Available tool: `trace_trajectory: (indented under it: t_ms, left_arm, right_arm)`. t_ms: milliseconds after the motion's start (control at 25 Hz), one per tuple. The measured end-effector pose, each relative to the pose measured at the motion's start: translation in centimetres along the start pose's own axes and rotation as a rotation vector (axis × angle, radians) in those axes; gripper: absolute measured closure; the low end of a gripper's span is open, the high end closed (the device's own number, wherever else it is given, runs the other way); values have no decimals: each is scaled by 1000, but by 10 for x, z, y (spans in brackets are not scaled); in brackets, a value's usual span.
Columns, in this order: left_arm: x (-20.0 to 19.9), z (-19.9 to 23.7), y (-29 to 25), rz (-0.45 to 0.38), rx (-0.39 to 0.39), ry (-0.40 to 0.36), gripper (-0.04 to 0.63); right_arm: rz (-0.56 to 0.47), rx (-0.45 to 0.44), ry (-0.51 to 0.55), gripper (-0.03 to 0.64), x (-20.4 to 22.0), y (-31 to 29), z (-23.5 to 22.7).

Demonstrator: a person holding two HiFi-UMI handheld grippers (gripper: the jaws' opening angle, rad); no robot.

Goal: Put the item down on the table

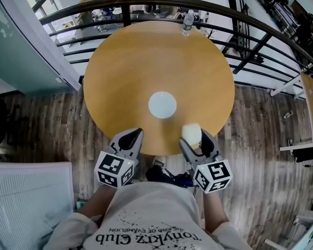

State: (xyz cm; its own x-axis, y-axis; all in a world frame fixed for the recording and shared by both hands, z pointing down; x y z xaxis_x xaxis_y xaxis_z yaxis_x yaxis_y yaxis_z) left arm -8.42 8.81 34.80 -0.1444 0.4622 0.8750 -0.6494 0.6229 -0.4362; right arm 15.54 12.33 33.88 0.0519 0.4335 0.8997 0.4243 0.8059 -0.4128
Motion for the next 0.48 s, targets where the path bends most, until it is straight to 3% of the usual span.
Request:
trace_trajectory:
  t_ms: [200,480]
  left_arm:
    - [-30,-1,-41,5,-29,14,571]
    - [-45,0,-65,20,-43,35,571]
  right_arm:
    - [21,-37,4,304,-23,-21,-45]
    - [46,-54,-3,304,-36,-36,-73]
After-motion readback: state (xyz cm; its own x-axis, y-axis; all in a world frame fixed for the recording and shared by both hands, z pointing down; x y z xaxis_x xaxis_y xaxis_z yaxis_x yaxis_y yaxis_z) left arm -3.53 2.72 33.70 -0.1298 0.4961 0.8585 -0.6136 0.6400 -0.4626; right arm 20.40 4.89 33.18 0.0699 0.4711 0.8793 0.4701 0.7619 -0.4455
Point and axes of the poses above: the fingertips, and each gripper's own axes: y backward along the fingers, z to its left, x out of its underside, the point moved 8 cm from there along y, backward along the fingers, and after that the axes turned 6 degrees about z, right-handed, at the moved point
